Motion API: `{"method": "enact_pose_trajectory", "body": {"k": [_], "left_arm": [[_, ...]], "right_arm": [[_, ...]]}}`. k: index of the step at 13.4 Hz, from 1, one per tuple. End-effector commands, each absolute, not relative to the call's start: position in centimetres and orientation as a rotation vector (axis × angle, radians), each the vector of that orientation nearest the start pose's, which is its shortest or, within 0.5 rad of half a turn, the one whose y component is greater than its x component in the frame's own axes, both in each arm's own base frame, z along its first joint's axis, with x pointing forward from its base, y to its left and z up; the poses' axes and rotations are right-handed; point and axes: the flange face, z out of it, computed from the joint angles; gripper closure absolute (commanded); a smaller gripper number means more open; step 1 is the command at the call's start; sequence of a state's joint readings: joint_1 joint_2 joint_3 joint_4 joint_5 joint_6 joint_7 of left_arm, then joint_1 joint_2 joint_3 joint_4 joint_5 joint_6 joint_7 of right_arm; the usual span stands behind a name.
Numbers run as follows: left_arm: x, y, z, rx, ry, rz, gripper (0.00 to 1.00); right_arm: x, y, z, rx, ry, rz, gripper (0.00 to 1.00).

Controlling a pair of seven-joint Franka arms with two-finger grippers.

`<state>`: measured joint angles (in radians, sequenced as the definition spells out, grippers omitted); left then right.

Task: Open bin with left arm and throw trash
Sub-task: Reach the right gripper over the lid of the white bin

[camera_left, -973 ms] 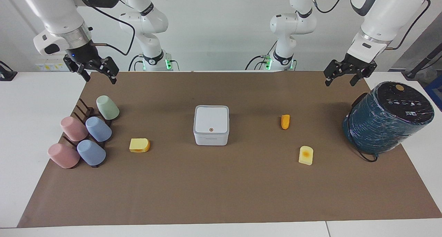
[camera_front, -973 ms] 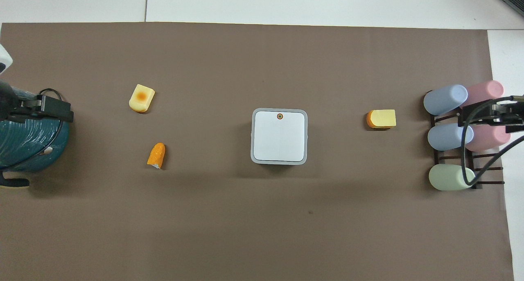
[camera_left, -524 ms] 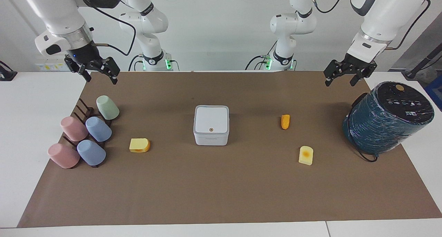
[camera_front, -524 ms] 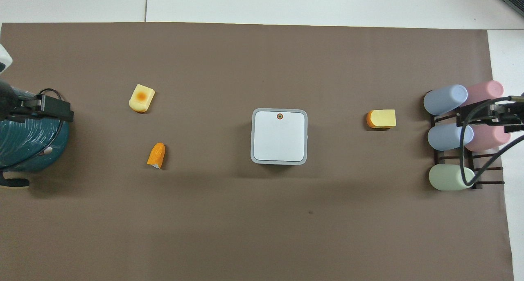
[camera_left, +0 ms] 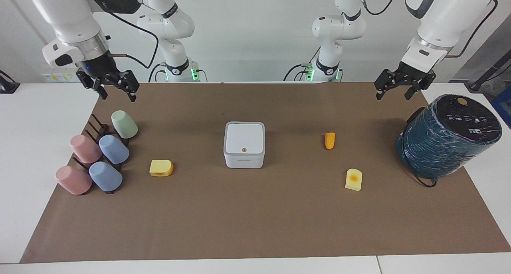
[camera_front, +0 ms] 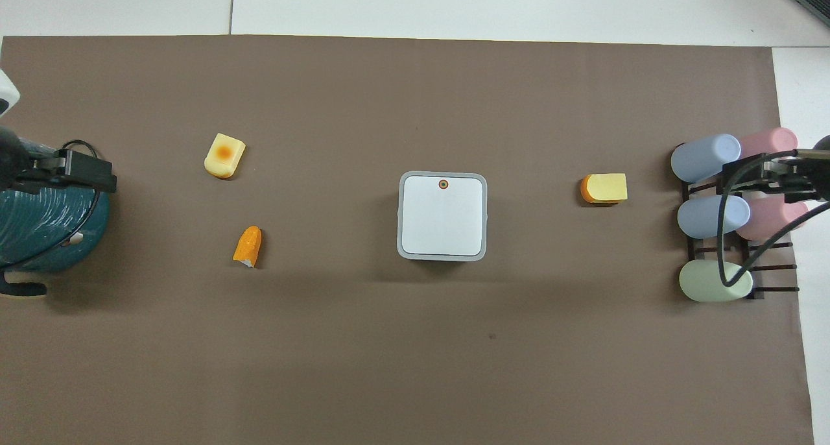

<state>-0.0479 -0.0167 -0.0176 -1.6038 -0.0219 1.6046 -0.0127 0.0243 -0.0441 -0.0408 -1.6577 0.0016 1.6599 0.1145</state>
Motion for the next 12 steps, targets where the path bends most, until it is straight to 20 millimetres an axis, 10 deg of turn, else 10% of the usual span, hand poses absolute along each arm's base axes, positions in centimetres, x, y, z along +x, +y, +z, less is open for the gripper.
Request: {"method": "enact_pose_trajectory", "body": {"k": [1,8,12], "left_arm": [[55.0,-3.6,62.3,-3.148,0.096,-0.048,0.0],[55.0,-3.6,62.4,-3.148,0.096,-0.053,0.0],[55.0,-3.4,62.3,-3.148,0.091,-0.048,0.0]], "right_arm": [[54.5,-0.1,61.3,-3.094,0.185,-0.101,1.0],[55.7,5.5,60.8,-3.056,0.172,-0.171,1.0],[56.4,12.3,59.2,-3.031,0.243,-0.176,1.0]]}}
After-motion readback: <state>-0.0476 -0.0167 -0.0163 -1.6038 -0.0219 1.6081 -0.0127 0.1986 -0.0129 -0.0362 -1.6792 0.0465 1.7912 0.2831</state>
